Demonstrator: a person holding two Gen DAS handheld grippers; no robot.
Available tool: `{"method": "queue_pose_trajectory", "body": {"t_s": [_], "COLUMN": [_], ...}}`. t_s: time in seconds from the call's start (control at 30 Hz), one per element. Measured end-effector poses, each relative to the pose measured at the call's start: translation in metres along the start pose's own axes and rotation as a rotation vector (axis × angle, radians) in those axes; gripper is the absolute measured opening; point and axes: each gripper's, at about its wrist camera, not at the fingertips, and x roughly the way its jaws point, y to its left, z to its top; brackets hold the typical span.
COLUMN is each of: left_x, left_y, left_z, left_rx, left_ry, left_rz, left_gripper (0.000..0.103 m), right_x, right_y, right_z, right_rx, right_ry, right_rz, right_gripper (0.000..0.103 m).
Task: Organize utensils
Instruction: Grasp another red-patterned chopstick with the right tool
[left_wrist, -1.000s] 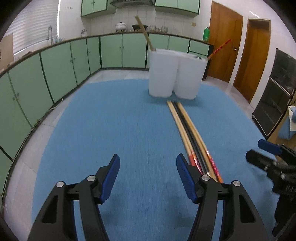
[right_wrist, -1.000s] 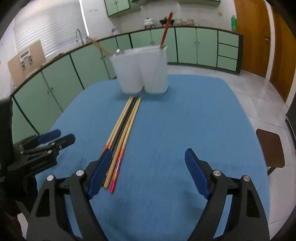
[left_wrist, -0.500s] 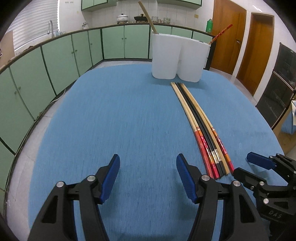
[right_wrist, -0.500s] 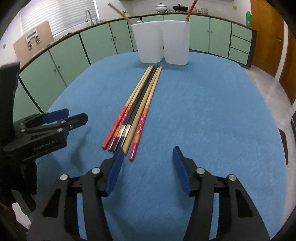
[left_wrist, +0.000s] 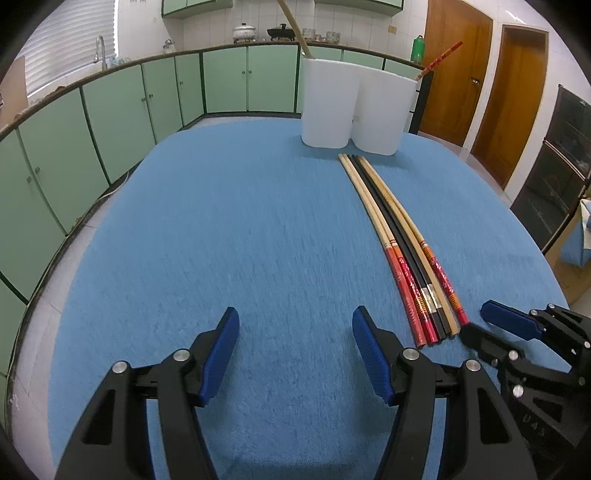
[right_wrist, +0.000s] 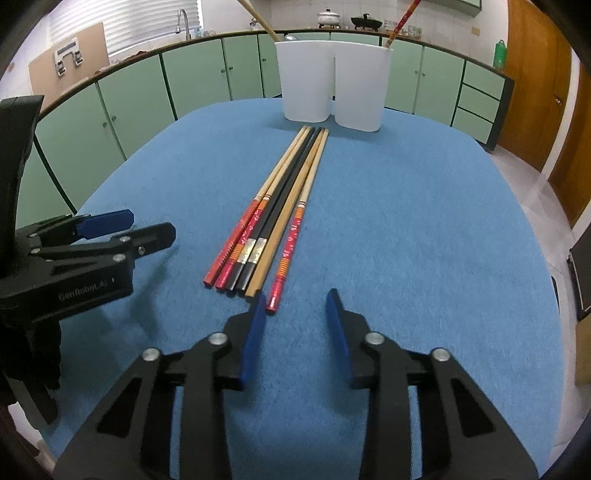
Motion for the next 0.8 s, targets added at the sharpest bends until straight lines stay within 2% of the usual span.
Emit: {"method": "queue_pose_trajectory", "body": {"t_s": [0.13,0.3,0.37,0.4,0.43,0.63,0.8], "left_x": [-0.002,-0.004,-0.004,-0.004,-0.004,-0.005,-0.007], "left_y": [0.004,0.004,0.001,-0.001,-0.002,-0.013,-0.025], "left_z": [-0.001,0.000,-0.001,-0.001,-0.001,-0.003,-0.004], "left_rx": [-0.003,-0.006,0.002,0.006,0.009,0.033,0.053], "left_ry": [-0.003,-0.005,-0.004,-0.004,-0.002,0.008,0.010], "left_rz": [0.003,-0.002,-0.007,-0.012,-0.017,-0.042,-0.076], "left_gripper": [0.063,0.063,0.063,0.064,0.064,0.064,0.064], "right_x": [-0.002,-0.001,0.000,0.002,0.002,0.000,-0.003], "right_y": [-0.008,-0.004,-0.001,-0.002,-0.003,-0.013,-0.036], "right_z": [0.000,0.001,0.001,0.003,0.003,0.003,0.000], "right_rx": [0.022,0.020,0.009,0.010,0.014,0.047,0.098], "right_ry": [-0.002,0.001,0.001,0.002,0.003,-0.004,-0.008], "right_rz": [-0.010,0.022,0.020,0.025,0.023,0.008,-0.028], "right_gripper": [0.024,0.028,0.021,0.012,0.008,0.005,0.005]}}
